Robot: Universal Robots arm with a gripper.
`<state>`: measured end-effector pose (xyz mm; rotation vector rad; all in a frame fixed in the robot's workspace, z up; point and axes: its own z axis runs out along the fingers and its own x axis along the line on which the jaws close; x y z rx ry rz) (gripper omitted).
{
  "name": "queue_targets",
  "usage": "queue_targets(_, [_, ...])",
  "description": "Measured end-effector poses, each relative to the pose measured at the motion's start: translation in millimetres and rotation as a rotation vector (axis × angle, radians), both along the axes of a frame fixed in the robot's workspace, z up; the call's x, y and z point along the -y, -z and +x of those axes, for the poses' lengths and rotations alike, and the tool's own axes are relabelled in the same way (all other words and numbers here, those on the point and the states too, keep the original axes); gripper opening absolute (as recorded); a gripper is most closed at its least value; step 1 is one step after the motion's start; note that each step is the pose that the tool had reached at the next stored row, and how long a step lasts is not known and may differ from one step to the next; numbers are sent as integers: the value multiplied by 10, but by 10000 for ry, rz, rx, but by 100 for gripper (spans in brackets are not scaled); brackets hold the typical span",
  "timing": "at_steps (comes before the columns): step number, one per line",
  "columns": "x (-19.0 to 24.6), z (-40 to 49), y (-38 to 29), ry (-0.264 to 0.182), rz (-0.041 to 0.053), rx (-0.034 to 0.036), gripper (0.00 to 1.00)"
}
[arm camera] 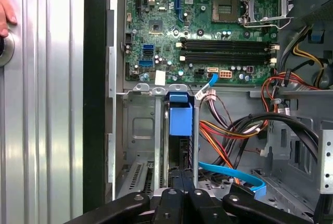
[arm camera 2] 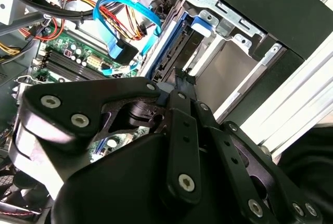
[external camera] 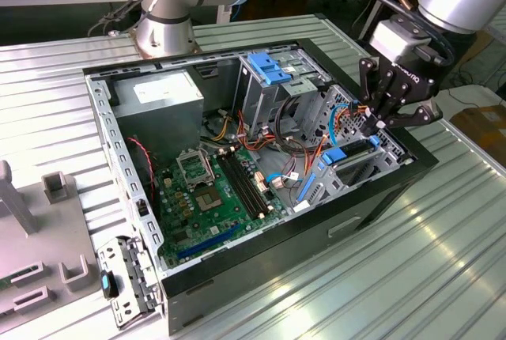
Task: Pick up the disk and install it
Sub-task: 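Insert the first disk wire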
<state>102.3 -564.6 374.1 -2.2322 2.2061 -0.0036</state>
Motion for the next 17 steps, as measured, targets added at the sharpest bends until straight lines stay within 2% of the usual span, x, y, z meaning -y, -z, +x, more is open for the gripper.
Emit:
queue_targets(7, [0, 7, 0, -434, -1, 0, 11])
queue_targets(17, [0, 40, 0, -470, -2, -1, 11])
